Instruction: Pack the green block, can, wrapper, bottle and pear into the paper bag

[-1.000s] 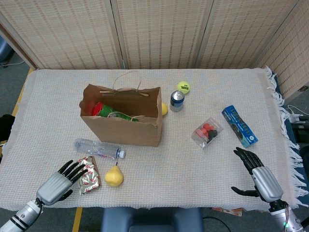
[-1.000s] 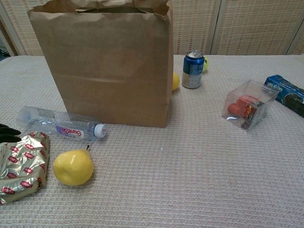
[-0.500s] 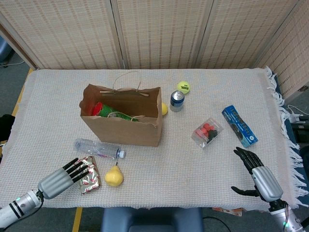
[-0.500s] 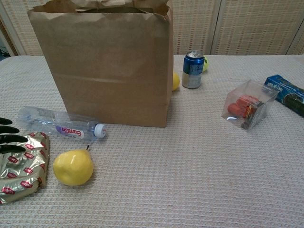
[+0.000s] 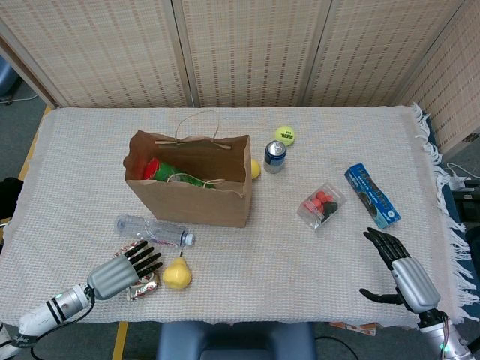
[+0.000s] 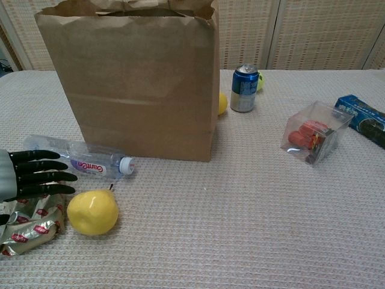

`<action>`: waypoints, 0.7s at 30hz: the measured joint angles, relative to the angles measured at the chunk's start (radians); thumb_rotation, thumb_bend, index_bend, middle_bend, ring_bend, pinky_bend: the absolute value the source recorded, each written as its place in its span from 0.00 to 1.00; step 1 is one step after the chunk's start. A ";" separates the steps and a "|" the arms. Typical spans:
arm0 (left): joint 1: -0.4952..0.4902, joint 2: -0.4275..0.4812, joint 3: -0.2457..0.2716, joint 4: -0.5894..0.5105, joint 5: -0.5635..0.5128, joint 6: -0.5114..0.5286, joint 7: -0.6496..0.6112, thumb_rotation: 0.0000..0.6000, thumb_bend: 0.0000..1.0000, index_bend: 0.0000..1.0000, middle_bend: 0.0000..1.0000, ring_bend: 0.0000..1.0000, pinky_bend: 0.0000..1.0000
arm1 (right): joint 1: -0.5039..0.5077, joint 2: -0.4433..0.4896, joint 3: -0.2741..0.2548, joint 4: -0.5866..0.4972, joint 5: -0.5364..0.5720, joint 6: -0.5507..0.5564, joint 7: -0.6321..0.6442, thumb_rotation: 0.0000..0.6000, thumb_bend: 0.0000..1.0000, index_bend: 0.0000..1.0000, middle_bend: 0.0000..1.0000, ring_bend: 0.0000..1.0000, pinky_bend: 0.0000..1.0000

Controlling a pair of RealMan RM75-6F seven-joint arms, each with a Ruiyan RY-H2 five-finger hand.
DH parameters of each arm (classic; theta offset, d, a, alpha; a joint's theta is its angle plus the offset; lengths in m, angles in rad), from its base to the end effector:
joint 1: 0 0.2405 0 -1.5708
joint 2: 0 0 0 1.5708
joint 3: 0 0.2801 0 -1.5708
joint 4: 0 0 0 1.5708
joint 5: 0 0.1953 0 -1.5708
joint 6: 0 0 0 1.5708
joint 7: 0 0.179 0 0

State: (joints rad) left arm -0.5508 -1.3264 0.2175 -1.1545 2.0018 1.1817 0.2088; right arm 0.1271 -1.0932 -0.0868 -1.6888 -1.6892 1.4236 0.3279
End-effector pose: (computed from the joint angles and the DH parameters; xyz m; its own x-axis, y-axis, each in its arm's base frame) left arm -0.2815 0.2773 0.0326 0.8957 -0.0885 0.4358 0.1952 -0.8022 -0.5642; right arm -0.2914 -0.1948 0.1417 0.0687 -0.2460 0.9668 -0.9876 -0.1540 0.0310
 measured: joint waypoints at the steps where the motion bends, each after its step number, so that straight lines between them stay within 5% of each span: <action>1: -0.003 -0.005 0.000 0.005 -0.001 -0.006 0.001 1.00 0.34 0.00 0.00 0.00 0.05 | 0.000 0.001 -0.001 -0.001 0.000 -0.002 0.001 1.00 0.01 0.00 0.00 0.00 0.06; 8: -0.018 -0.035 -0.006 0.061 -0.031 -0.049 0.004 1.00 0.36 0.02 0.00 0.00 0.08 | 0.002 0.005 -0.002 -0.007 0.001 -0.005 0.006 1.00 0.01 0.00 0.00 0.00 0.06; 11: -0.020 -0.041 -0.008 0.076 -0.048 -0.052 -0.008 1.00 0.41 0.17 0.03 0.05 0.21 | 0.002 0.005 -0.002 -0.006 0.000 -0.005 0.007 1.00 0.01 0.00 0.00 0.00 0.06; 16: -0.011 -0.041 0.003 0.092 -0.051 -0.027 -0.024 1.00 0.54 0.48 0.34 0.35 0.53 | 0.001 0.004 -0.002 -0.005 -0.002 -0.003 0.009 1.00 0.01 0.00 0.00 0.00 0.06; 21: 0.008 -0.045 0.022 0.115 -0.042 0.016 -0.047 1.00 0.61 0.65 0.59 0.56 0.68 | 0.000 0.002 -0.002 -0.004 -0.003 0.000 0.008 1.00 0.01 0.00 0.00 0.00 0.06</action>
State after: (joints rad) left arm -0.5431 -1.3717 0.2393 -1.0393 1.9595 1.1977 0.1622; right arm 0.1274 -1.0910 -0.0884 -1.6925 -1.6923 1.4232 0.3357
